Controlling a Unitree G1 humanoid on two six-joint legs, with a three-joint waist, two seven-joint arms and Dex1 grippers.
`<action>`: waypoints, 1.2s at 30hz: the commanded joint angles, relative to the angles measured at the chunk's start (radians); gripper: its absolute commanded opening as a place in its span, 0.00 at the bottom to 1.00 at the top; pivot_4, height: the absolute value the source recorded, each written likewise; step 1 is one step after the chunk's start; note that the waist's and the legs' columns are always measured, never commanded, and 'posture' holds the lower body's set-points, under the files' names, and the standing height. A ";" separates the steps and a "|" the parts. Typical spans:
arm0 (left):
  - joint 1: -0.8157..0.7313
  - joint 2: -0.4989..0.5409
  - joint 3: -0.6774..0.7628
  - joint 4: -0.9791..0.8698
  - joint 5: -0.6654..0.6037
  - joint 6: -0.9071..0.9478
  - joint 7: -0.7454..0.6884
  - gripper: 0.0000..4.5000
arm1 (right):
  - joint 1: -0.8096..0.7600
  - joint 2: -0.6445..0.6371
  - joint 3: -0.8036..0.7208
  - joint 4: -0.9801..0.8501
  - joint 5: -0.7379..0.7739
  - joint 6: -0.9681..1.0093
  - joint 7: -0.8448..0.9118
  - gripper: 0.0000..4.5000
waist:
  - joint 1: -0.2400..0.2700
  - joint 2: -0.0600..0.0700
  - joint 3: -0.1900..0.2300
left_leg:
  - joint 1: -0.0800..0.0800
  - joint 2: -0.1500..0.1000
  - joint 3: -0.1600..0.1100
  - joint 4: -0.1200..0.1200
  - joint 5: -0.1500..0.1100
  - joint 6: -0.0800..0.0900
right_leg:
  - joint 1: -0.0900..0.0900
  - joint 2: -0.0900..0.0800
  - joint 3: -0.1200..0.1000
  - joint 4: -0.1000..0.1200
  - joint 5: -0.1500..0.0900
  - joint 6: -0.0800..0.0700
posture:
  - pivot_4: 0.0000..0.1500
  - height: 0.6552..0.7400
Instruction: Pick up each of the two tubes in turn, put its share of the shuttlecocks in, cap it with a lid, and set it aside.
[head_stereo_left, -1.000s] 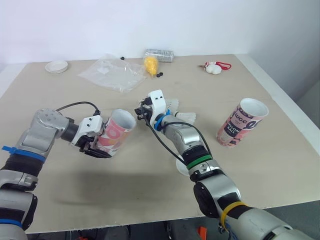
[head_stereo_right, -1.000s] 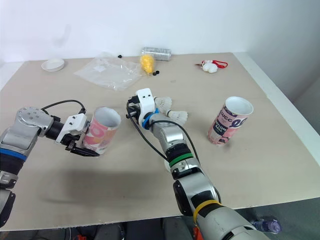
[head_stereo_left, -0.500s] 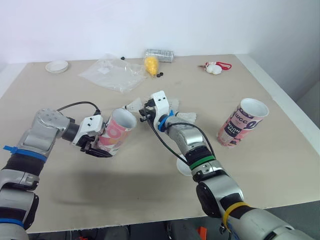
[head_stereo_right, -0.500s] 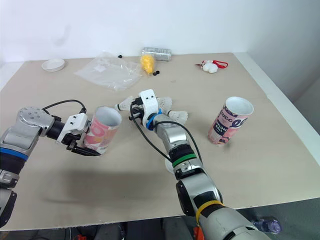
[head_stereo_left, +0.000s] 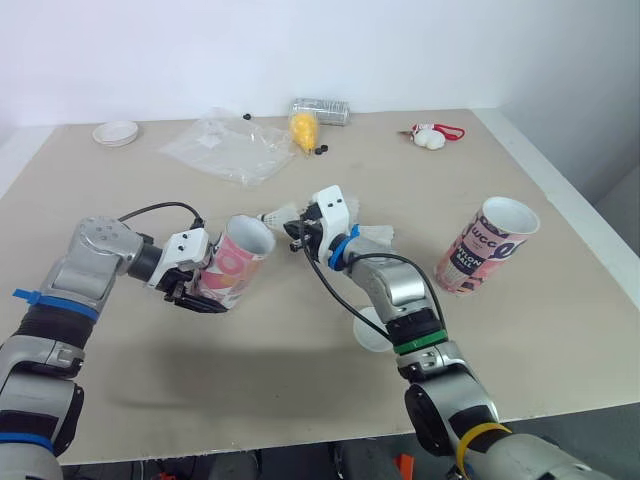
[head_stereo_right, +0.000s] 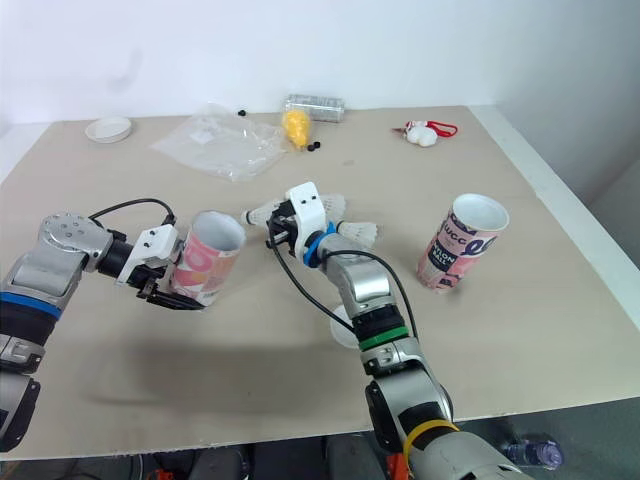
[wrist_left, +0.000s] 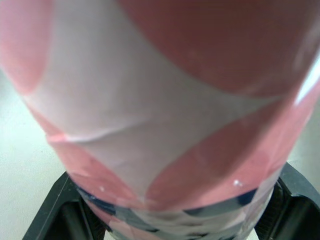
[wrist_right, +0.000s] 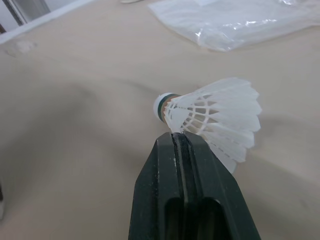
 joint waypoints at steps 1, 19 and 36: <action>-0.007 -0.006 0.000 0.008 0.017 -0.009 0.014 0.68 | 0.037 -0.018 0.015 -0.161 0.025 0.064 0.013 0.01 | 0.001 0.000 0.000 | 0.000 0.000 0.000 0.000 0.000 0.000 | 0.000 0.000 0.000 0.000 0.000 0.000 | 1.00 1.00; -0.010 -0.020 -0.006 -0.004 0.013 -0.007 0.003 0.68 | 0.269 -0.178 0.025 -0.620 0.080 0.336 -0.008 0.01 | 0.014 0.000 0.000 | 0.000 0.000 0.000 0.000 0.000 0.000 | 0.000 0.000 0.000 0.000 0.000 0.000 | 1.00 1.00; -0.051 -0.039 -0.015 -0.001 0.024 -0.019 -0.018 0.68 | 0.344 -0.253 0.010 -0.755 0.138 0.391 -0.023 0.56 | 0.018 0.000 0.000 | -0.001 0.000 0.000 -0.001 0.000 0.000 | -0.001 0.000 0.000 -0.001 -0.001 0.000 | 1.00 1.00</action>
